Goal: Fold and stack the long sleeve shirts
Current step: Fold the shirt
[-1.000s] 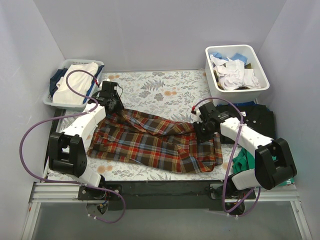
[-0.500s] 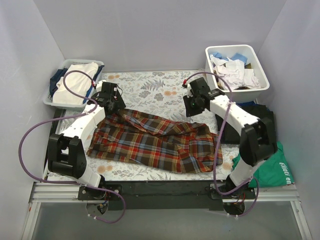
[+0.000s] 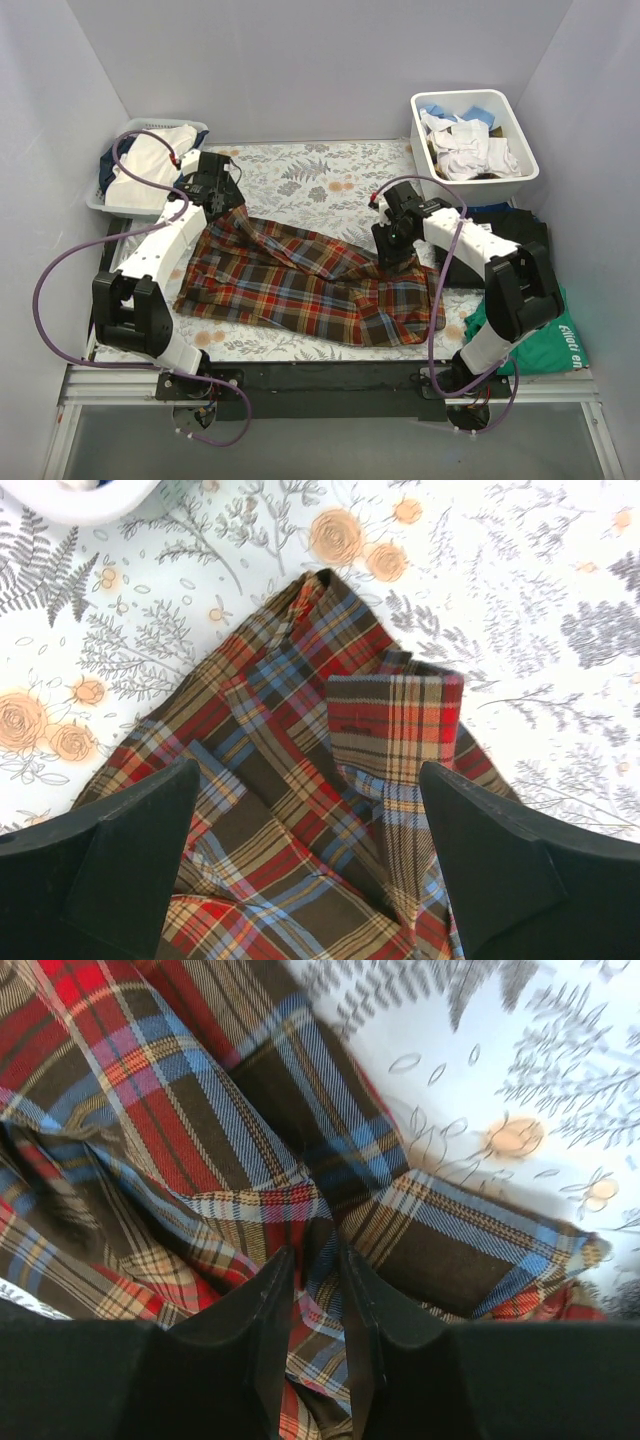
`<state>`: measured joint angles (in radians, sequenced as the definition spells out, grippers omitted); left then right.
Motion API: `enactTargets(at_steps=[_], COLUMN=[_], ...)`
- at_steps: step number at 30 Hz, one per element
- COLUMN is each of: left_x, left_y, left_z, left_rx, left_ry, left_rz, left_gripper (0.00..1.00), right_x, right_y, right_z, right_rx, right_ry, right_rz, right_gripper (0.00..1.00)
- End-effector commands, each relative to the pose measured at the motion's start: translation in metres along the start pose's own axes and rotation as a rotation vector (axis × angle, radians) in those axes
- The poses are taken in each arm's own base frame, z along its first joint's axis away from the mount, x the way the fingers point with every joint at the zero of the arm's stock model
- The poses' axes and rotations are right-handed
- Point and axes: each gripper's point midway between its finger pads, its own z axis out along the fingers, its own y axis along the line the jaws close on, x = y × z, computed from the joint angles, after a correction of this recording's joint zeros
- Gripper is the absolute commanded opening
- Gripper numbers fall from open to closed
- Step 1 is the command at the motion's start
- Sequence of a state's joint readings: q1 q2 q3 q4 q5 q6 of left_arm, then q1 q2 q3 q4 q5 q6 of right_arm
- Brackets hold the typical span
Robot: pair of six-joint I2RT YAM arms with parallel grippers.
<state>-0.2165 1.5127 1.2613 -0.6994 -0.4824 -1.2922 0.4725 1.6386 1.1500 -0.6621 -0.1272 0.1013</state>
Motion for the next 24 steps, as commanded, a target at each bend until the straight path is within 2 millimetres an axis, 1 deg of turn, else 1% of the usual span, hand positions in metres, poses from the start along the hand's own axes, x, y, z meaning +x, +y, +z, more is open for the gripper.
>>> enactTargets(at_steps=[1, 2, 3, 4, 6, 8, 9, 10, 11, 12, 16, 19, 20, 22, 23, 24], left_x=[-0.022, -0.019, -0.017, -0.015, -0.008, -0.004, 0.0, 0.0, 0.002, 0.007, 0.014, 0.007, 0.0, -0.008, -0.013, -0.015], left_y=[-0.011, -0.018, -0.022, -0.025, -0.033, -0.037, -0.042, -0.046, -0.049, -0.051, -0.051, -0.057, -0.063, -0.072, -0.084, -0.088], left_z=[-0.008, -0.007, -0.006, -0.006, -0.002, 0.0, -0.001, -0.001, -0.002, 0.001, 0.005, 0.006, 0.004, 0.003, 0.003, 0.004], left_rx=[0.042, 0.077, 0.094, 0.106, 0.133, 0.154, 0.188, 0.208, 0.223, 0.234, 0.216, 0.227, 0.25, 0.278, 0.315, 0.323], left_ry=[-0.03, -0.006, 0.004, 0.016, 0.053, 0.073, 0.094, 0.099, 0.11, 0.129, 0.171, 0.149, 0.138, 0.131, 0.134, 0.135], left_rz=[-0.031, -0.015, -0.009, -0.006, 0.006, 0.013, 0.031, 0.042, 0.051, 0.073, 0.079, 0.064, 0.065, 0.066, 0.082, 0.091], left_gripper=[0.93, 0.93, 0.94, 0.94, 0.94, 0.94, 0.94, 0.94, 0.94, 0.94, 0.94, 0.95, 0.95, 0.95, 0.96, 0.96], right_x=[0.029, 0.034, 0.042, 0.044, 0.058, 0.067, 0.072, 0.081, 0.083, 0.083, 0.079, 0.08, 0.08, 0.079, 0.08, 0.079], right_y=[0.003, 0.002, 0.001, -0.001, -0.005, -0.008, -0.009, -0.01, -0.01, -0.012, -0.011, -0.012, -0.012, -0.013, -0.013, -0.013], right_z=[-0.001, 0.0, 0.005, 0.007, 0.015, 0.022, 0.024, 0.027, 0.029, 0.029, 0.03, 0.03, 0.031, 0.031, 0.031, 0.031], right_rx=[-0.027, -0.025, -0.025, -0.017, -0.008, 0.003, 0.003, 0.003, 0.007, 0.012, 0.012, 0.019, 0.021, 0.025, 0.028, 0.028], right_ry=[0.06, 0.071, 0.094, 0.101, 0.141, 0.162, 0.176, 0.197, 0.203, 0.202, 0.204, 0.206, 0.209, 0.204, 0.207, 0.205], right_rz=[0.021, 0.027, 0.028, 0.03, 0.038, 0.049, 0.055, 0.063, 0.069, 0.073, 0.075, 0.078, 0.078, 0.08, 0.08, 0.08], right_gripper=[0.34, 0.34, 0.34, 0.34, 0.34, 0.34, 0.34, 0.33, 0.33, 0.33, 0.33, 0.33, 0.33, 0.33, 0.33, 0.33])
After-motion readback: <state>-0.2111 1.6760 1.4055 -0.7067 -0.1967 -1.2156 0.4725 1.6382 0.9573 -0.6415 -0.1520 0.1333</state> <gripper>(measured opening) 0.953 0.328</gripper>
